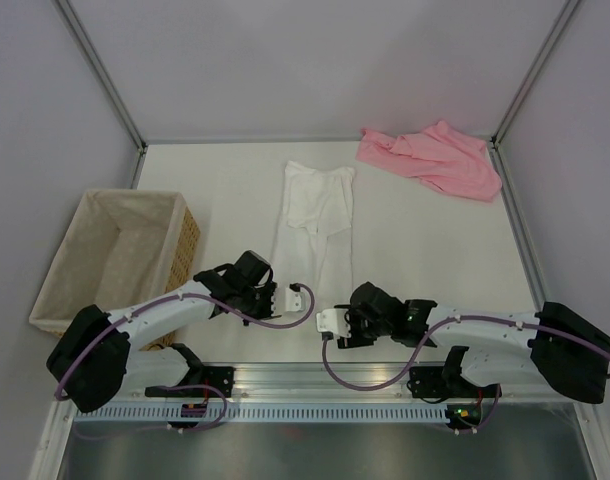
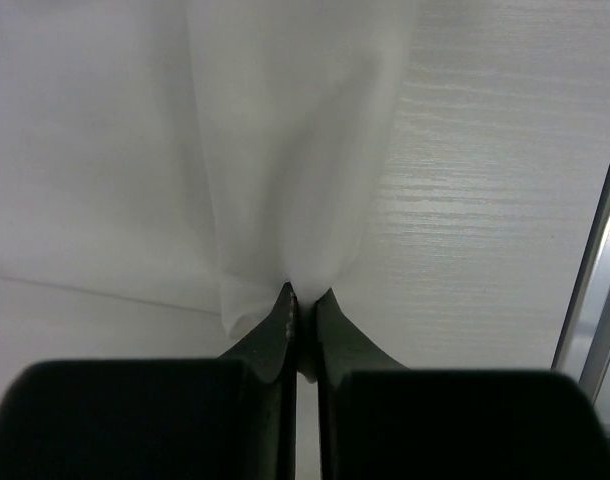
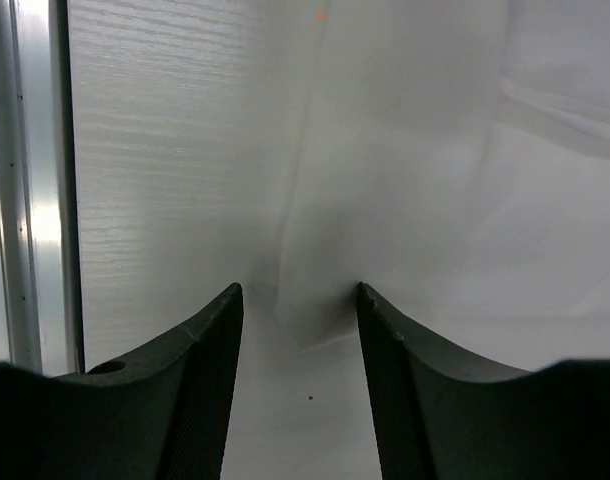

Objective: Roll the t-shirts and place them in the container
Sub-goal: Roll the tshirt

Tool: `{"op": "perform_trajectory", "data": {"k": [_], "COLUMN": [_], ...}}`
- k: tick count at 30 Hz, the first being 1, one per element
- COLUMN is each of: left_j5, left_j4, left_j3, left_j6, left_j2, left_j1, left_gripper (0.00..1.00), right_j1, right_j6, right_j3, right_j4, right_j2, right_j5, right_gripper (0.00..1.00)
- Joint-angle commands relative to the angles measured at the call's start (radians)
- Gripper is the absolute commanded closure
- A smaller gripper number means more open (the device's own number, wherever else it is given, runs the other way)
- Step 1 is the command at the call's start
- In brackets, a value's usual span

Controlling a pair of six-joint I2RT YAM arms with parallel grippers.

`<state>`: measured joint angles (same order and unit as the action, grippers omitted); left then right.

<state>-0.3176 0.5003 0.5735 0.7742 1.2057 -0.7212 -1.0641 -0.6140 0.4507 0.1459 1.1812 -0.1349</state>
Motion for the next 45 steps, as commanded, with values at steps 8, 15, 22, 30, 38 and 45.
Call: {"op": "perform_trajectory", "data": {"k": [8, 15, 22, 30, 38, 45], "left_j5": [-0.024, -0.055, -0.210, -0.310, -0.339, -0.340], "left_j4": [0.014, 0.055, 0.300, 0.426, 0.422, 0.412], "left_j3": [0.025, 0.046, 0.152, 0.285, 0.361, 0.410], "left_j6": [-0.023, -0.003, 0.140, 0.232, 0.217, 0.206], "left_j2": [0.002, 0.005, 0.070, 0.257, 0.382, 0.468], "left_j1": [0.009, 0.026, 0.120, 0.174, 0.232, 0.261], "left_gripper": [0.98, 0.98, 0.98, 0.98, 0.97, 0.97], "right_j1": [-0.025, -0.023, 0.002, 0.121, 0.251, 0.360], "right_j6": [0.020, 0.072, -0.009, -0.095, -0.092, -0.018], "right_j3": [0.056, 0.077, 0.192, 0.295, 0.371, 0.388], "right_j4": [-0.023, 0.024, 0.302, 0.474, 0.451, 0.409], "right_j2": [0.129, 0.149, 0.044, 0.166, 0.317, 0.348], "right_j5": [0.061, 0.013, -0.271, -0.413, -0.471, -0.477], "right_gripper": [0.44, 0.94, 1.00, 1.00, 0.98, 0.72]}}
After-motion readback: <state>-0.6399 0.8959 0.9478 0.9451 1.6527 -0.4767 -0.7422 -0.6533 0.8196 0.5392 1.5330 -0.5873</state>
